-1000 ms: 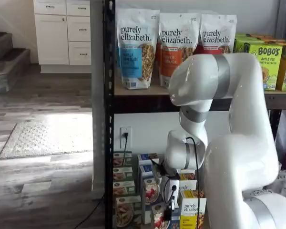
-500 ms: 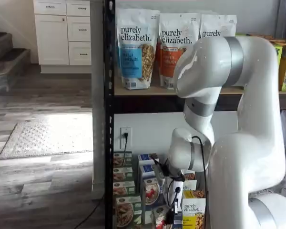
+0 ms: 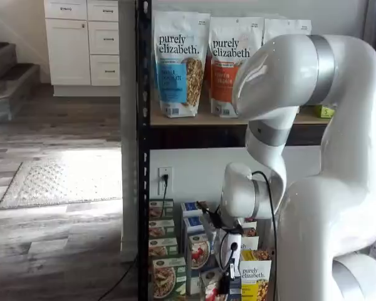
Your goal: Pick up the blue and white box that is on the bottom shelf, the second box from the left
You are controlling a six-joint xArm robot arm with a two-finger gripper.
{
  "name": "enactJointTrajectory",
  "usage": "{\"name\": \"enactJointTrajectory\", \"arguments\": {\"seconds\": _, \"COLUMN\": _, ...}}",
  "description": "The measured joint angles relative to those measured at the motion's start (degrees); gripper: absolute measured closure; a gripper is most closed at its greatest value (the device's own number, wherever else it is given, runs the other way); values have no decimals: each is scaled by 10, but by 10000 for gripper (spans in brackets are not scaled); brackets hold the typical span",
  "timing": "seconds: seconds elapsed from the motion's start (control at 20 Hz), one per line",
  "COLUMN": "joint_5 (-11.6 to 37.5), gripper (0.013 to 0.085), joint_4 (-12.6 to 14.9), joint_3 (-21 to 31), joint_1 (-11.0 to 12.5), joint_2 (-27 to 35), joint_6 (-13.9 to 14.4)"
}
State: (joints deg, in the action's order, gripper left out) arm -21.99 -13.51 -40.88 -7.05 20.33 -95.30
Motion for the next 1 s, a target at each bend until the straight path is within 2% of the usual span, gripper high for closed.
{"name": "enactJointTrajectory", "arguments": {"seconds": 0.1, "joint_5": -18, "gripper": 530, "joint_4": 12, "joint_3": 6, "joint_1": -4, "joint_2": -18, "joint_6": 17}}
{"name": "enactJointTrajectory", "arguments": {"seconds": 0.35, "joint_5": -74, "gripper": 530, "joint_4": 0, "joint_3": 17, "joint_1": -11, "joint_2": -69, "joint_6": 17}}
{"name": "enactJointTrajectory", "arguments": {"seconds": 0.7, "joint_5": -140, "gripper": 530, "joint_4": 26, "joint_3": 40, "joint_1": -14, "joint_2": -157, "joint_6": 50}}
{"name": "enactJointTrajectory", "arguments": {"seconds": 1.0, "joint_5": -203, "gripper": 530, "joint_4": 6, "joint_3": 56, "joint_1": -10, "joint_2": -235, "joint_6": 38}}
